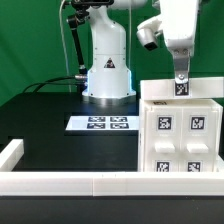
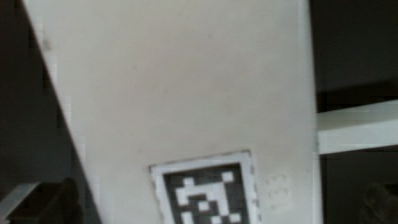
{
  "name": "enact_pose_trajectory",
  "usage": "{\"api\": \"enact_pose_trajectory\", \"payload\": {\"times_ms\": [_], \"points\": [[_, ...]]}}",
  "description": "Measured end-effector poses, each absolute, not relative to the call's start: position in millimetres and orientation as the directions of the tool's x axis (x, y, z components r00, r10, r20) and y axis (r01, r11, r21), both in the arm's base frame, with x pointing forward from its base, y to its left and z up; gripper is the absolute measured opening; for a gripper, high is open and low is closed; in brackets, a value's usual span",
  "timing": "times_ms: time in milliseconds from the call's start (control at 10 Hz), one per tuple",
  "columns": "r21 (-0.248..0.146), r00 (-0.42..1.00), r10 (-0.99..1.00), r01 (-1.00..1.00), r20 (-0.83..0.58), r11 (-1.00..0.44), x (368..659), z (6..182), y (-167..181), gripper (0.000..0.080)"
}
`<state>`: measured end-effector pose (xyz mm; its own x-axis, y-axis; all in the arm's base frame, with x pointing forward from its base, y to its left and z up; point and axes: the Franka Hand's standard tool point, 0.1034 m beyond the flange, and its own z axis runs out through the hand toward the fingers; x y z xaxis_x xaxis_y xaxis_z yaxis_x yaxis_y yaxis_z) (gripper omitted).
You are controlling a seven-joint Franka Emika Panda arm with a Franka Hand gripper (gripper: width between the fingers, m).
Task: Assemble cabinet
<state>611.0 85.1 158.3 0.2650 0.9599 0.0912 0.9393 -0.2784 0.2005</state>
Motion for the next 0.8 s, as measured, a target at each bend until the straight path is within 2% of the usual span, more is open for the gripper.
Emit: {"api": "enact_pose_trajectory", "payload": {"times_ms": [200,300,400,500,800], "points": [[0.194,0.276,0.957,0.937,0.092,-0.289,610.2,154.0,85.0,0.0772],[0.194,0.277,0.956,0.937,0.092,-0.290,610.4,154.3,84.4,0.0642],[0.193,0.278,0.956,0.937,0.091,-0.291,610.1,153.8,84.1,0.0642],[0.193,0.278,0.956,0.937,0.091,-0.291,610.1,153.8,83.8,0.0557],[0.191,0.296,0.951,0.932,0.095,-0.309,610.0,153.7,83.5,0.0557]]}}
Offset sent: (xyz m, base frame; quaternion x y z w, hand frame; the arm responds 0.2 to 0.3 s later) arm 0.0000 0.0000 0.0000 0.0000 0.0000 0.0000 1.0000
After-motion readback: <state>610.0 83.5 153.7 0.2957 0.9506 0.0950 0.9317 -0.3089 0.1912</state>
